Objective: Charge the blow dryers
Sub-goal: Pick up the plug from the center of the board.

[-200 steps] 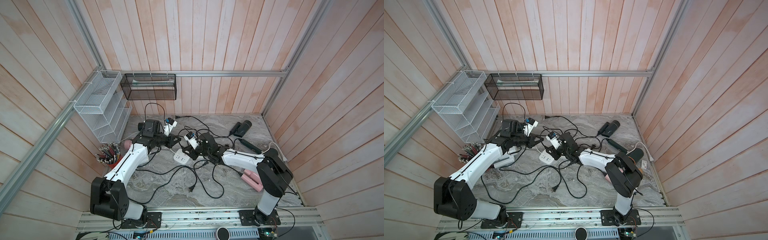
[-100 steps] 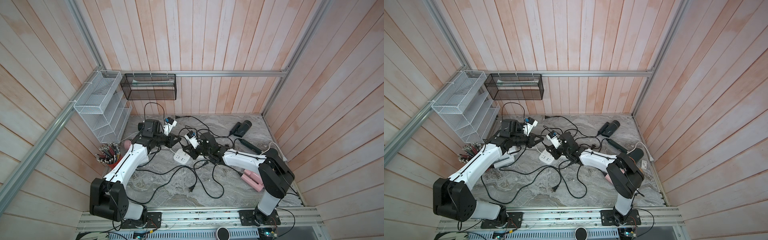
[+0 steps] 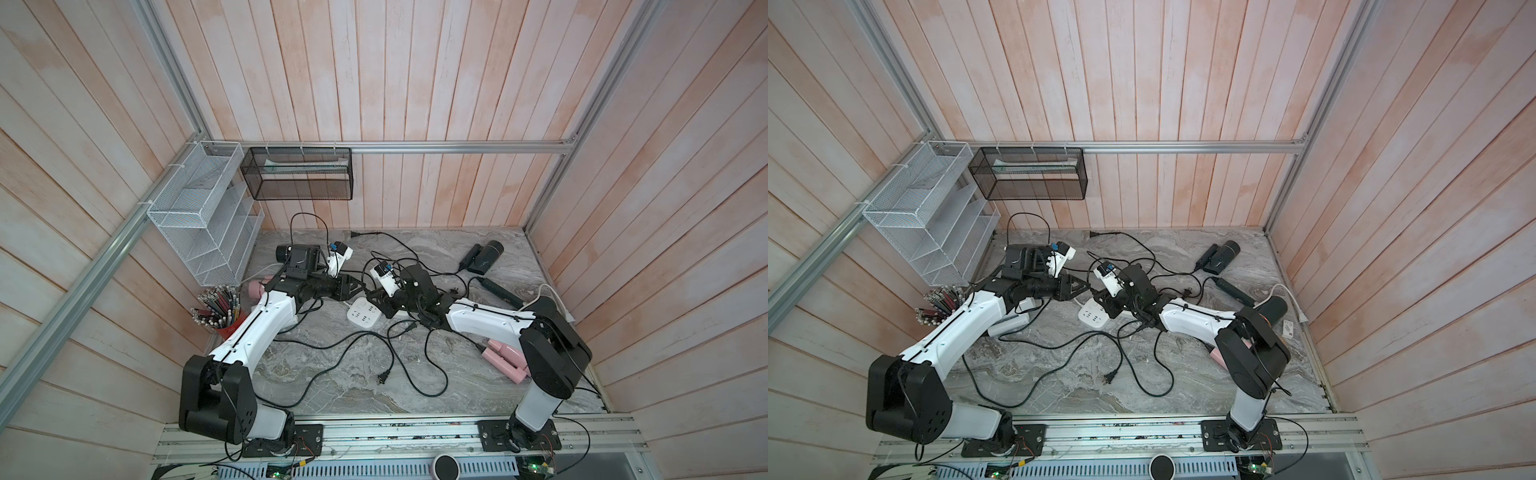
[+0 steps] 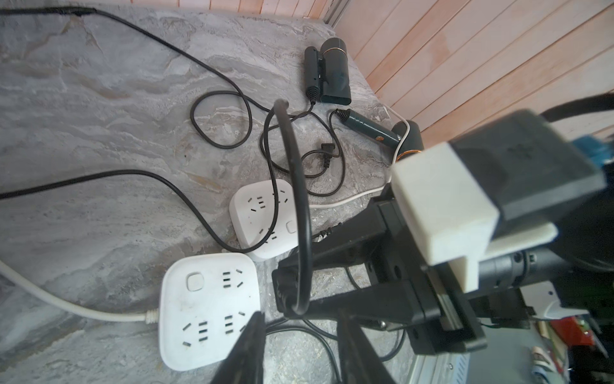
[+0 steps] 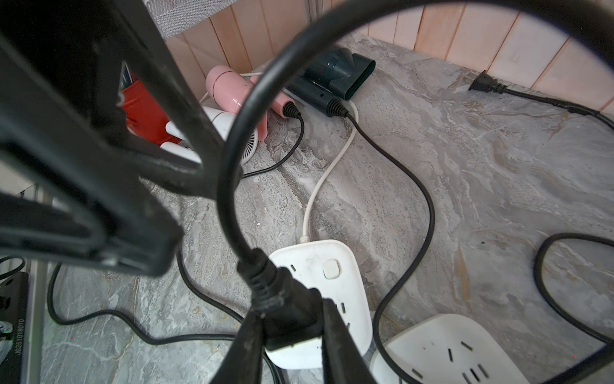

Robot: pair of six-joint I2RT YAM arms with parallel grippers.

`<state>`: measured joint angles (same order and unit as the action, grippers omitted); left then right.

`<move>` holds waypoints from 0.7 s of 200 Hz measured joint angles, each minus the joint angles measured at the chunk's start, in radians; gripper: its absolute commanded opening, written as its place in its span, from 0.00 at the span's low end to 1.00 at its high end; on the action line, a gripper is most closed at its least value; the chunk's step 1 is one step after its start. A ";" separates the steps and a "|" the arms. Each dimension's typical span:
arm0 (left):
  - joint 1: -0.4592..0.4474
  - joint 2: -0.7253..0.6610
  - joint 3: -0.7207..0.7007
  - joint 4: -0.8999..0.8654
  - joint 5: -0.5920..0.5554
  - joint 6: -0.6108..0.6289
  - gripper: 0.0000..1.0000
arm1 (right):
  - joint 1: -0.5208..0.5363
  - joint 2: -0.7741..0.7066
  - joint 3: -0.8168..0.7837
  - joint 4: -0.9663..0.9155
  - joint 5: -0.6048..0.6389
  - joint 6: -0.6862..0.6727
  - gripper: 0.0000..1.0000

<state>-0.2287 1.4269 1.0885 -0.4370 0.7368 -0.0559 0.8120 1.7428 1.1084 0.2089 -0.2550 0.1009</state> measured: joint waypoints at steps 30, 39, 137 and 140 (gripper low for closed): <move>-0.011 0.005 -0.013 0.019 0.018 -0.028 0.32 | 0.005 0.000 -0.001 0.000 0.009 0.000 0.24; -0.018 0.009 -0.013 0.026 0.019 -0.036 0.31 | 0.006 0.000 -0.001 0.000 0.012 0.000 0.24; -0.036 0.072 -0.013 0.054 0.014 -0.074 0.29 | 0.013 0.000 -0.001 -0.004 0.045 -0.004 0.24; -0.037 0.074 -0.013 0.055 0.014 -0.074 0.29 | 0.013 0.000 -0.001 -0.004 0.045 -0.004 0.24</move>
<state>-0.2653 1.5005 1.0752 -0.3820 0.7513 -0.1295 0.8246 1.7424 1.1072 0.2047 -0.2100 0.0971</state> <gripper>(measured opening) 0.292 0.273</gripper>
